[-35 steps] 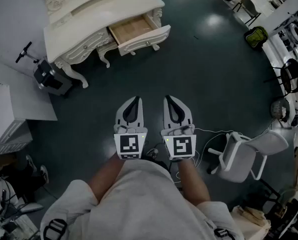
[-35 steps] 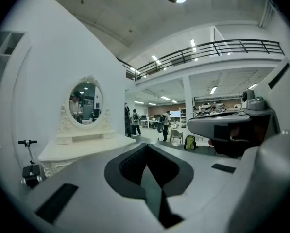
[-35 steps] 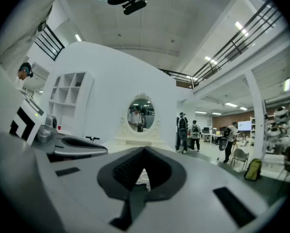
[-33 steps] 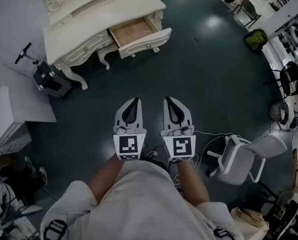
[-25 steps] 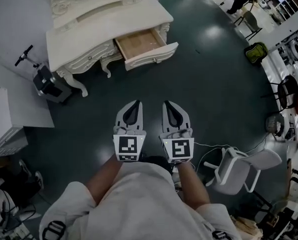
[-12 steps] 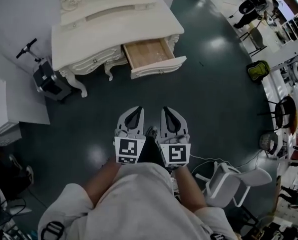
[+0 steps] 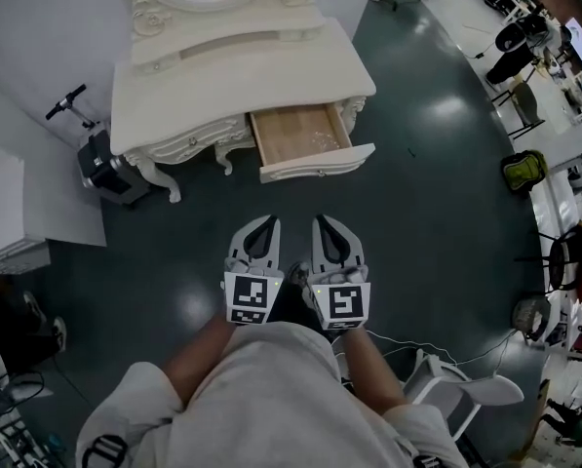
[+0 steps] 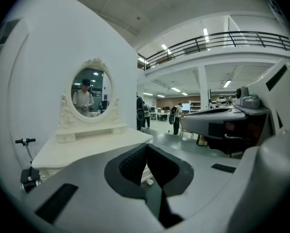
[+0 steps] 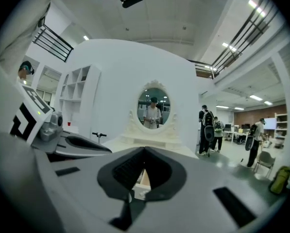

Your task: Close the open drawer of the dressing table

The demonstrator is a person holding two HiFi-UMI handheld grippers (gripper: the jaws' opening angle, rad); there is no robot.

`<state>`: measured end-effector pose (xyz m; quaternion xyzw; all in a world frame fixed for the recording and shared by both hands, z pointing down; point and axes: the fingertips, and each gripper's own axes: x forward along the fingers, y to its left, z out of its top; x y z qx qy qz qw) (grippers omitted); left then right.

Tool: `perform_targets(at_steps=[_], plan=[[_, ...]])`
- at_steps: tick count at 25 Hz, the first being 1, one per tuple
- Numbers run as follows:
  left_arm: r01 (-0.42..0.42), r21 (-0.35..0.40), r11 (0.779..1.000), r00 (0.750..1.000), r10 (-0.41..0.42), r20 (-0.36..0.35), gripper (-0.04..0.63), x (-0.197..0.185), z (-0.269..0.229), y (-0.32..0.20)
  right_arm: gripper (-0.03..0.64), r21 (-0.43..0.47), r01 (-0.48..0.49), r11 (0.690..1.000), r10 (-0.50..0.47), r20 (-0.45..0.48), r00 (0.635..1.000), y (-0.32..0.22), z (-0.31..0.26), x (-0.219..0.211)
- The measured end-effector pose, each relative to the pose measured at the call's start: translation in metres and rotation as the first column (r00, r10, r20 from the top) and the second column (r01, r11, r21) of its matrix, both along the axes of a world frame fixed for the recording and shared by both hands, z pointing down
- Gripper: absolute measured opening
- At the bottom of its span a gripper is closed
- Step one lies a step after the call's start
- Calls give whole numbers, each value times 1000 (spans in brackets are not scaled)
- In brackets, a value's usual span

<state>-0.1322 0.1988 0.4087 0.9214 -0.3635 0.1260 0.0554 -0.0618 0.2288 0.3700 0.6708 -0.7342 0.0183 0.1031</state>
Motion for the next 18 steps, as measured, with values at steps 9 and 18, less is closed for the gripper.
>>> perform_targets(at_steps=[9,18], plan=[[31,-14,999,997,-30,72,9,59,15,-29,15,-12,85,996,-84,46,995,-34,15,56],[43,-66,997,991,-35,128,8,103,41,-27,15,-72,98,992,-90,113,989,-32,46,105]])
